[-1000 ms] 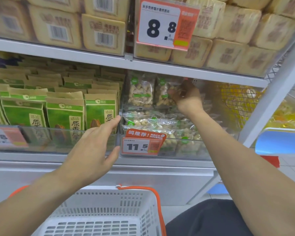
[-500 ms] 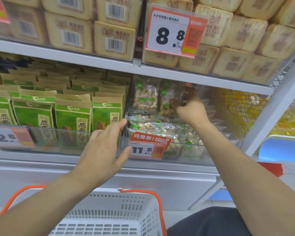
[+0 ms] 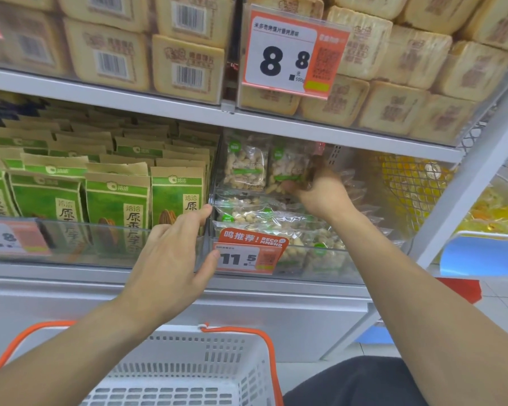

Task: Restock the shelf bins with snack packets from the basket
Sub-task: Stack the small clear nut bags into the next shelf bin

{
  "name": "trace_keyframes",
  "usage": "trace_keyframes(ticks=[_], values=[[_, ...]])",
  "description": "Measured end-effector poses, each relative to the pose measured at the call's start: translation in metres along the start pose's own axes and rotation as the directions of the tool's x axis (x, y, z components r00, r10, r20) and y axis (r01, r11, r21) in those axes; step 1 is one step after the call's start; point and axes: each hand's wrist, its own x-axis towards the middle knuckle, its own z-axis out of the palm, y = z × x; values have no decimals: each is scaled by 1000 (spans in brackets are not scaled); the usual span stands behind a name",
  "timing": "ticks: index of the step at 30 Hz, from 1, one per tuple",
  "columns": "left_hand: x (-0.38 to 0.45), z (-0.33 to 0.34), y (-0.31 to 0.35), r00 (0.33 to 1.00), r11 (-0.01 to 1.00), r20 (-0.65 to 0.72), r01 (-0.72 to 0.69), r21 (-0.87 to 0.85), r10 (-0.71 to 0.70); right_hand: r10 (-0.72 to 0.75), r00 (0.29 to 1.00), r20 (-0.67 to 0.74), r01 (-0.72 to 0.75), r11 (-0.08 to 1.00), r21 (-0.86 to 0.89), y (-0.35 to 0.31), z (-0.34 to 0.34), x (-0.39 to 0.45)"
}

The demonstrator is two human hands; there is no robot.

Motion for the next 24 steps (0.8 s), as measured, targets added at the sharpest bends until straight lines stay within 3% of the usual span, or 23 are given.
trace_keyframes(ticks=[5,11,15,18,20,22,24], values=[[0,3,-3,1000,1000,-13,-20,-2,20,-39,997,-60,40,999,14,-2,1,2],[0,4,-5,999,999,-12,-35,31,35,8,1000,-23,-8,1000,9,-2,5,5],[-4,2,-7,998,998,-7,-59,37,59,-4,996,-90,3,1000,-19,0,-5,-9],[-10,-9,-8,984,992,-140,-99,80,110,36,998,-60,-45,985,-168,-8,-24,-31],[-19,-14,-11,971,987,-182,-146,74,157,-25,999,-40,14,966,-259,-24,-38,-54],[-39,-14,-23,988,991,-79,-128,28,130,-143,990,-8,137,960,-243,-50,-45,-84],[-71,-4,-46,994,1000,111,-10,24,7,-253,961,112,266,956,-123,-77,-35,-120]])
